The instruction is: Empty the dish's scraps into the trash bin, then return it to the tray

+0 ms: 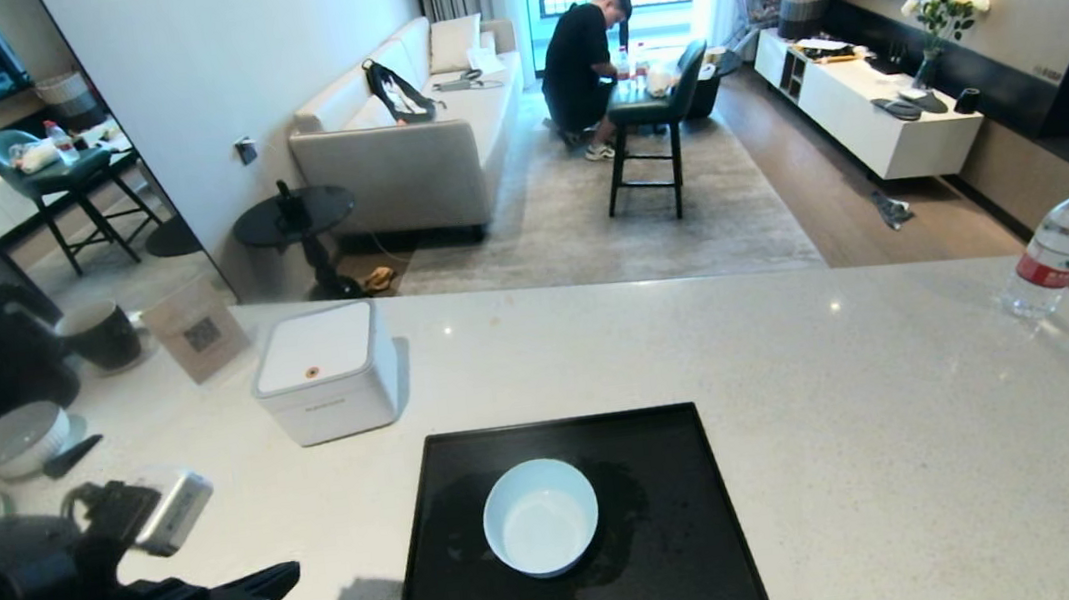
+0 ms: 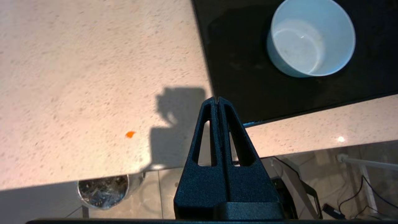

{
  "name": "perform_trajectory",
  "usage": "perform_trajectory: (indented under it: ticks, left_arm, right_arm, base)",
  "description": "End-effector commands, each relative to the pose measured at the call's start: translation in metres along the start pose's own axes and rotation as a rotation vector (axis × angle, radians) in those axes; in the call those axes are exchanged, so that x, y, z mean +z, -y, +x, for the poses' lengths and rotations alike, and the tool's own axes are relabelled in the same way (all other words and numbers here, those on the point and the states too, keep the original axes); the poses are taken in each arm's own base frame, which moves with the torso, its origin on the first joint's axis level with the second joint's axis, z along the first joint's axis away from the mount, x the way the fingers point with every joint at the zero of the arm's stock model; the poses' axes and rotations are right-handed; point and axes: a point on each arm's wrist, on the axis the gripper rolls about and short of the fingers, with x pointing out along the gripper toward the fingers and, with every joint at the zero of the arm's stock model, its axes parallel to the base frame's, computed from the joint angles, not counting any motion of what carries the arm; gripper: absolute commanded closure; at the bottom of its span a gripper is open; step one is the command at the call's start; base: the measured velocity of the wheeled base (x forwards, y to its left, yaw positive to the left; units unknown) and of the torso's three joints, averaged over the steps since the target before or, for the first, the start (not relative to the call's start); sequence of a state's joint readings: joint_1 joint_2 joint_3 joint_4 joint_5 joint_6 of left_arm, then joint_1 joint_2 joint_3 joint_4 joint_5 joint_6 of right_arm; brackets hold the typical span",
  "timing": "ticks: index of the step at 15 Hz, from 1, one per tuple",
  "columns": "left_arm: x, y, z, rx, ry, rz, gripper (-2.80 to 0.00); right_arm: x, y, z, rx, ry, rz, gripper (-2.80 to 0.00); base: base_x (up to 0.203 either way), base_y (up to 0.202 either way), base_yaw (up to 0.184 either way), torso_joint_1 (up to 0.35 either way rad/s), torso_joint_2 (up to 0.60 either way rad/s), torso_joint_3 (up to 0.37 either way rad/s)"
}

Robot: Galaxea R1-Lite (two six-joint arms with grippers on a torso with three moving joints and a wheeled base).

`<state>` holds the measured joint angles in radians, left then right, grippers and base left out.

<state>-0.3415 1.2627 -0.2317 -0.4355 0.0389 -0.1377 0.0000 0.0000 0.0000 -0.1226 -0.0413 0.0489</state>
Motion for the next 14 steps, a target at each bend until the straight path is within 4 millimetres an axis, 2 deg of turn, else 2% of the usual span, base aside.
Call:
perform_trajectory:
  ticks: [1,7,14]
  left_arm:
    - [-0.009,-0.007,-0.013,0.030,0.036,-0.025,0.00]
    - [-0.052,-0.020,-0.042,0.100,0.069,-0.073,0.00]
    - [-0.089,-0.020,-0.082,0.095,0.166,-0.069,0.00]
  right_arm:
    - [0.000,0.000,0.000,0.000,0.002,0.000,0.00]
    - [0.000,0.000,0.000,0.000,0.002,0.000,0.00]
    - [0.000,0.000,0.000,0.000,0.002,0.000,0.00]
  base:
    - [0.000,0.000,0.000,0.000,0.00,0.000]
    - [0.000,0.000,0.000,0.000,0.00,0.000]
    - [0.000,0.000,0.000,0.000,0.00,0.000]
